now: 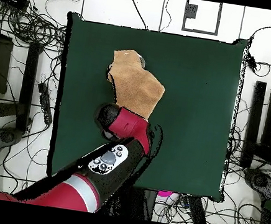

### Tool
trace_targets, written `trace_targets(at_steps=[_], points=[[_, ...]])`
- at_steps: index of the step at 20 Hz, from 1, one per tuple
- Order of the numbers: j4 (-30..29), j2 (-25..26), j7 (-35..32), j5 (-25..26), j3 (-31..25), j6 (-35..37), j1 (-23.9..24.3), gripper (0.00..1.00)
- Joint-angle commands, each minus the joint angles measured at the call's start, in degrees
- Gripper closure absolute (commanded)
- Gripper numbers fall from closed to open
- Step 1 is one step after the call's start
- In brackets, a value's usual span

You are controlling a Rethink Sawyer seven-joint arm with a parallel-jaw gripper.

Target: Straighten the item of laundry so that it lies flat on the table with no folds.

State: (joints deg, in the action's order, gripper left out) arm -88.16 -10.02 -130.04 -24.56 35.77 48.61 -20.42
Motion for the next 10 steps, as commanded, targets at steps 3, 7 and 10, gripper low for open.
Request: trace_targets(at_steps=[3, 7, 10], points=[[7.3, 8.8, -15.9, -0.9, -2.0, -5.7, 0.2, 0.00], [0.9, 1.1, -11.7, -5.3, -9.3, -18.3, 2.3, 0.00], [-1.1, -4.2, -10.4, -6.6, -11.8, -16.3, 2.8, 0.00]])
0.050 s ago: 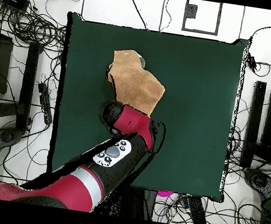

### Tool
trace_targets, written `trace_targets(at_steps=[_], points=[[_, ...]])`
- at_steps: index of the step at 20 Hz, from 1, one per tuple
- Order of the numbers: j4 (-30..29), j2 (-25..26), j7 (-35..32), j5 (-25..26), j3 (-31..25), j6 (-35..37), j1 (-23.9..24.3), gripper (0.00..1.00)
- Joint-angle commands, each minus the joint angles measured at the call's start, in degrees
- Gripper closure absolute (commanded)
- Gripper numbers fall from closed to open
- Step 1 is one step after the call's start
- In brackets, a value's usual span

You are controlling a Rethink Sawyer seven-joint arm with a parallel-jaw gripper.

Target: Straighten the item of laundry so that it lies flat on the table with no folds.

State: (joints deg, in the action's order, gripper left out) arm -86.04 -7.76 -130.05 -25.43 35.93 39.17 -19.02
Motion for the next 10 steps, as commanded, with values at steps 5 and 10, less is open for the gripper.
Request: trace_targets(at_steps=[5, 10], points=[[-3.4, -11.5, -10.8, -4.5, -11.2, 2.2, 0.7, 0.00], [-1.6, -12.9, -10.0, -2.7, -10.4, 7.0, 1.4, 0.00]])
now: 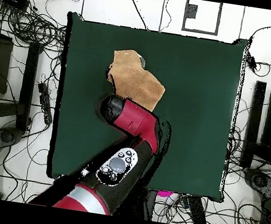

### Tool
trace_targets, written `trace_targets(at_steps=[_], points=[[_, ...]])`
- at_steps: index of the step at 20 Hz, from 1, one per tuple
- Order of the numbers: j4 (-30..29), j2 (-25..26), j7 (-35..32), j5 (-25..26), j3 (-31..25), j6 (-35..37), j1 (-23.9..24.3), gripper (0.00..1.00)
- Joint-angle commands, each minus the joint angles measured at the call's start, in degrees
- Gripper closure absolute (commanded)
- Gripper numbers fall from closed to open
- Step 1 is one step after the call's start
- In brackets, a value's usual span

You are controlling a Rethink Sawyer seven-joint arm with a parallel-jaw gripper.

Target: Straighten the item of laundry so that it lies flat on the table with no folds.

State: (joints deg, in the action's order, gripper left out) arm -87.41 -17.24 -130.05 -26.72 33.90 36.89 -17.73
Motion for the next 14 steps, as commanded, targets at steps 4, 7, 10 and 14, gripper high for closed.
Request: trace_targets(at_steps=[4, 7, 10, 14], points=[[-0.1, -1.8, -8.2, -1.3, -9.9, 5.8, 1.9, 0.00], [-0.2, 1.0, -7.6, -1.9, -12.3, 0.4, 3.3, 0.00], [1.7, 4.9, -9.6, -1.2, -11.6, 0.0, 2.5, 0.00], [3.5, 8.0, -10.9, -0.7, -10.6, -0.8, 1.8, 0.00]])
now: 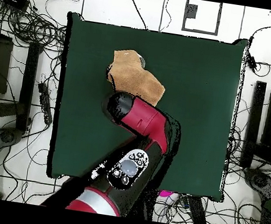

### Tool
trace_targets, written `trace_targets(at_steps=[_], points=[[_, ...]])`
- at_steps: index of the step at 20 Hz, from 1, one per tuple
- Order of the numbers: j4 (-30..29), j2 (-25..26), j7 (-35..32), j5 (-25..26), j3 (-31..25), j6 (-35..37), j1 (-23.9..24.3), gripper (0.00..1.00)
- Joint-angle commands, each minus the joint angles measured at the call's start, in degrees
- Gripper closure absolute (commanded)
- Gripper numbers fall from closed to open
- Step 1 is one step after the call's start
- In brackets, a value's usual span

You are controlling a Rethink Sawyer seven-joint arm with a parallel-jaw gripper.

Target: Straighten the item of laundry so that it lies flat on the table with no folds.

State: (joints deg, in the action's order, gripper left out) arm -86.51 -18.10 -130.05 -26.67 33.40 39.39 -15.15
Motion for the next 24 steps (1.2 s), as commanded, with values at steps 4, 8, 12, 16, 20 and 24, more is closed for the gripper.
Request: trace_targets(at_steps=[4, 8, 12, 16, 20, 24], points=[[3.0, 10.5, -10.0, -1.5, -11.6, -4.3, 0.2, 0.00], [4.6, 12.1, -12.6, -2.6, -11.5, -3.5, -1.3, 0.00], [7.2, 14.1, -13.3, -2.4, -10.2, -2.4, -1.6, 0.00], [9.8, 17.2, -14.2, -2.0, -7.7, -1.0, -1.3, 0.00], [12.1, 20.0, -16.9, -1.6, -3.6, 2.2, -1.9, 0.00], [13.7, 21.4, -15.4, -0.7, -2.3, 4.6, -0.3, 0.00]])
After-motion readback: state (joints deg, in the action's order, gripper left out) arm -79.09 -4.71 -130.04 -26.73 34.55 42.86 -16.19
